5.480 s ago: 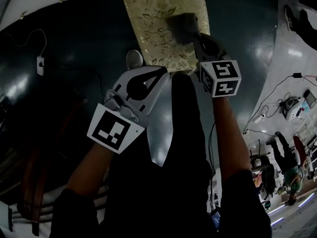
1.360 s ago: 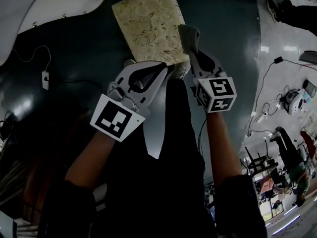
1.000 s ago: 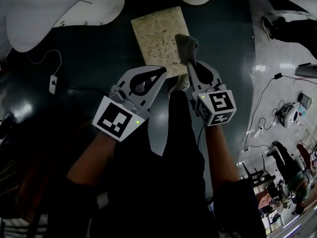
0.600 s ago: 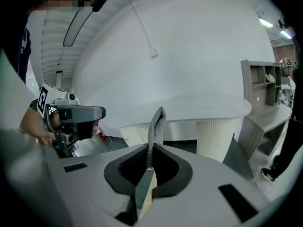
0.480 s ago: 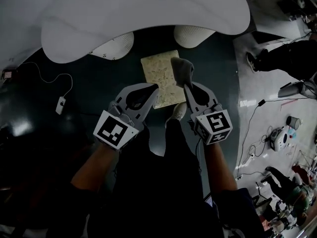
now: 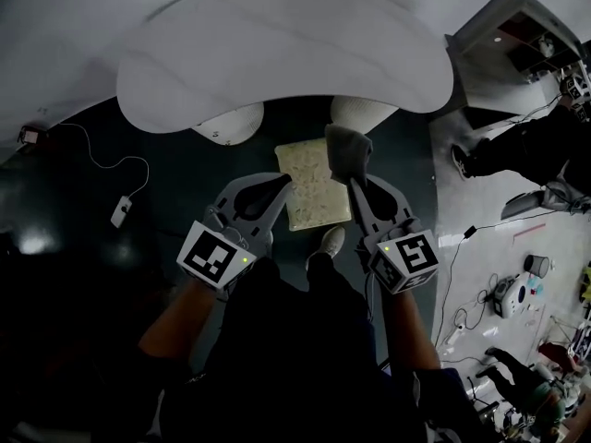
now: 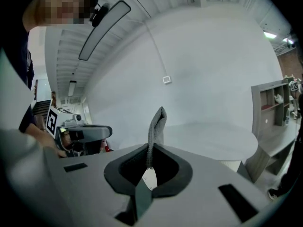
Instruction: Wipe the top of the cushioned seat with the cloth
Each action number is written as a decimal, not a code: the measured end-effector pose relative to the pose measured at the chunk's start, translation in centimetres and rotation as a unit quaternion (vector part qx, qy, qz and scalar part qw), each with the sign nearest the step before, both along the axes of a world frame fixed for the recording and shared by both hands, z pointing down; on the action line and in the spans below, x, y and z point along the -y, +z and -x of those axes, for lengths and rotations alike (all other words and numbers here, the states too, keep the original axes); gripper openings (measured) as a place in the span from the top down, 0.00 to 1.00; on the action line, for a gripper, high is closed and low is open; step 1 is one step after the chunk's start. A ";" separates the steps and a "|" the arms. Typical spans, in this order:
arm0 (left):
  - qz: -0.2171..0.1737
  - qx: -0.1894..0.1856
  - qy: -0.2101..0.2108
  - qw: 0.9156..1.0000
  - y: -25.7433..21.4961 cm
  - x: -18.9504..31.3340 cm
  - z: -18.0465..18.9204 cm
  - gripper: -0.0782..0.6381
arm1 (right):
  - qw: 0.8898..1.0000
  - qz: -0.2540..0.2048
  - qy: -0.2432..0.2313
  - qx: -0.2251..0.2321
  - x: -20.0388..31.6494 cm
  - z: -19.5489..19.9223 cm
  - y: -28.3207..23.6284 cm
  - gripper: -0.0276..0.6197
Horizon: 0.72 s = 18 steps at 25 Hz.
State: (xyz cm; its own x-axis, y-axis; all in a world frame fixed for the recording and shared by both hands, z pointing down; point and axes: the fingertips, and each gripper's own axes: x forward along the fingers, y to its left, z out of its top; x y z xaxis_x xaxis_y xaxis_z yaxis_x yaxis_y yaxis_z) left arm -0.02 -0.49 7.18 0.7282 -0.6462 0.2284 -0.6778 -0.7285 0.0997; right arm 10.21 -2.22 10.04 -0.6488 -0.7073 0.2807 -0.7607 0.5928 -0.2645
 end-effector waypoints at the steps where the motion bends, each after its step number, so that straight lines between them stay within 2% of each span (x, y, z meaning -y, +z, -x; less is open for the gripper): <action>1: -0.003 -0.003 -0.004 1.000 -0.5 -0.1 0.2 0.88 | 1.000 -0.003 -0.004 0.000 -0.1 0.3 -0.6 0.91; 5: -0.005 -0.001 -0.008 1.000 -1.9 -0.9 0.8 0.88 | 1.000 -0.014 -0.018 0.004 -0.9 1.4 -2.8 0.91; 8: -0.020 -0.009 -0.012 1.000 -3.4 -0.9 1.0 0.88 | 1.000 -0.020 -0.022 0.008 -1.3 1.9 -4.2 0.91; 13: -0.017 0.004 -0.002 1.000 -3.5 -1.0 1.2 0.88 | 0.999 -0.031 -0.015 0.010 -1.5 1.8 -5.5 0.91; 18: -0.031 -0.004 0.003 1.000 -4.7 0.0 0.6 0.88 | 0.999 -0.030 -0.006 0.008 -1.0 1.1 -6.0 0.91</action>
